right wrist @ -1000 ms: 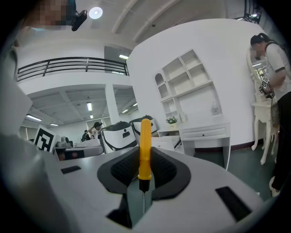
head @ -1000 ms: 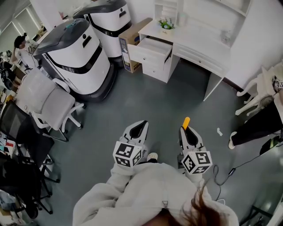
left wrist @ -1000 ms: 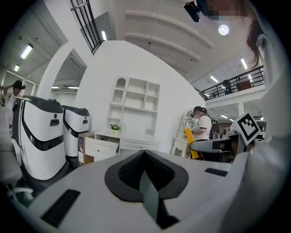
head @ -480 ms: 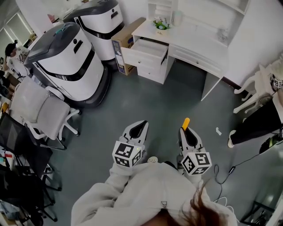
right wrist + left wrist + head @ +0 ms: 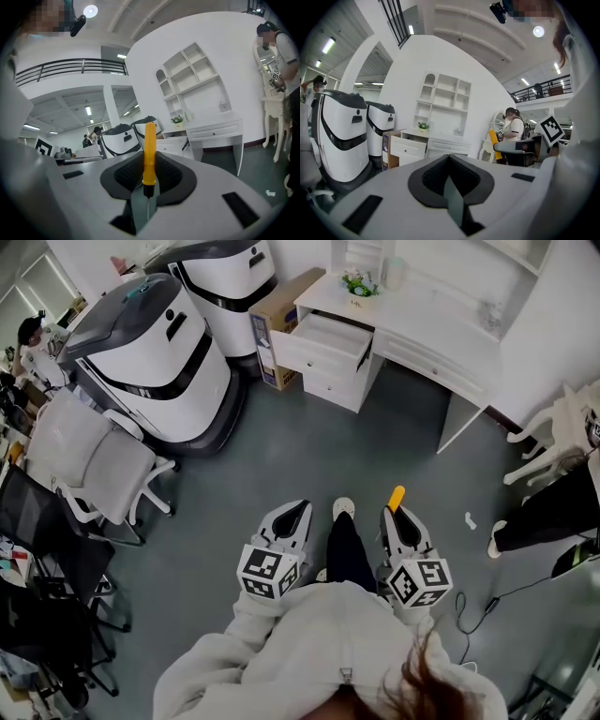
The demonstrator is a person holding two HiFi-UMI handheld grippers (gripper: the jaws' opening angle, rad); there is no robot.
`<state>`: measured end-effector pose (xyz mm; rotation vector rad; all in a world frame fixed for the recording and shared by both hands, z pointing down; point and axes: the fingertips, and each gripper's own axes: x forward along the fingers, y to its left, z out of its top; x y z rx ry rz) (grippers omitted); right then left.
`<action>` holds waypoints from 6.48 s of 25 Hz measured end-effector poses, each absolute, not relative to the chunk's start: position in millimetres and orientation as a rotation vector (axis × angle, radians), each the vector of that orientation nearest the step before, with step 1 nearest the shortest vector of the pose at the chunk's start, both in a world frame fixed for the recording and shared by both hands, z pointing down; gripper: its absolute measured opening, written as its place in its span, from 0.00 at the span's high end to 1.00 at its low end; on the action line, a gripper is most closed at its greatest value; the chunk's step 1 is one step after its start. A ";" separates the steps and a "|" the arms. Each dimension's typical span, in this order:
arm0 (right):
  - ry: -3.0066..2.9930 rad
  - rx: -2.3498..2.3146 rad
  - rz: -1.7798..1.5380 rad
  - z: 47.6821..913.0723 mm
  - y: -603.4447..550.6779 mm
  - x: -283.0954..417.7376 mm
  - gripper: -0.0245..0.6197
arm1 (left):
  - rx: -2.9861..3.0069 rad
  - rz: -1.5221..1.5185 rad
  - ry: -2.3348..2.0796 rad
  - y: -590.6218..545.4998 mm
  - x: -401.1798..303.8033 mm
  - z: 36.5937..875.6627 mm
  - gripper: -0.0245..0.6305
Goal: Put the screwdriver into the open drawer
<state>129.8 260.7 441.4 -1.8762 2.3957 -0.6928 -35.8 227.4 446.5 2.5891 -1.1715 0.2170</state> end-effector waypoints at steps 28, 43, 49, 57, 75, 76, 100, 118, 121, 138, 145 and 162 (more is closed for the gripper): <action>2.506 -1.707 -0.763 441.7 31.6 144.1 0.82 | 2.499 0.181 -1.344 22.8 -29.9 447.6 0.94; 2.573 -1.685 -0.750 455.8 -52.4 161.6 0.82 | 2.464 0.169 -1.388 -53.0 -14.1 460.4 0.94; 2.605 -1.629 -0.748 461.2 -77.2 162.5 0.82 | 2.444 0.169 -1.446 -72.2 -14.1 462.9 0.94; 2.613 -1.601 -0.761 463.8 -80.0 161.9 0.82 | 2.435 0.197 -1.440 -72.1 -8.2 465.8 0.94; 2.529 -1.685 -0.803 474.1 -132.7 183.4 0.82 | 2.490 0.253 -1.344 -138.3 13.4 470.0 0.94; 2.525 -1.683 -0.809 473.8 -139.6 181.3 0.82 | 2.487 0.254 -1.340 -145.0 11.7 470.4 0.94; 2.559 -1.704 -0.780 452.7 -309.8 135.8 0.82 | 2.466 0.198 -1.341 -319.9 -33.2 458.8 0.94; 2.516 -1.792 -1.000 507.9 -404.4 119.3 0.82 | 2.448 0.293 -1.234 -406.9 -47.2 497.7 0.94; 2.531 -1.780 -1.052 523.6 -419.3 112.9 0.82 | 2.429 0.309 -1.220 -406.7 -47.1 509.8 0.94; 2.626 -1.644 -1.558 644.5 -486.5 73.8 0.82 | 2.317 0.423 -1.234 -413.3 -52.9 564.5 0.94; 2.746 -1.679 -1.808 716.5 -491.2 71.7 0.82 | 2.227 0.445 -1.281 -411.1 -63.4 581.5 0.94; 3.001 -1.564 -2.231 811.6 -441.5 72.9 0.82 | 2.141 0.452 -1.323 -409.0 -72.1 597.7 0.94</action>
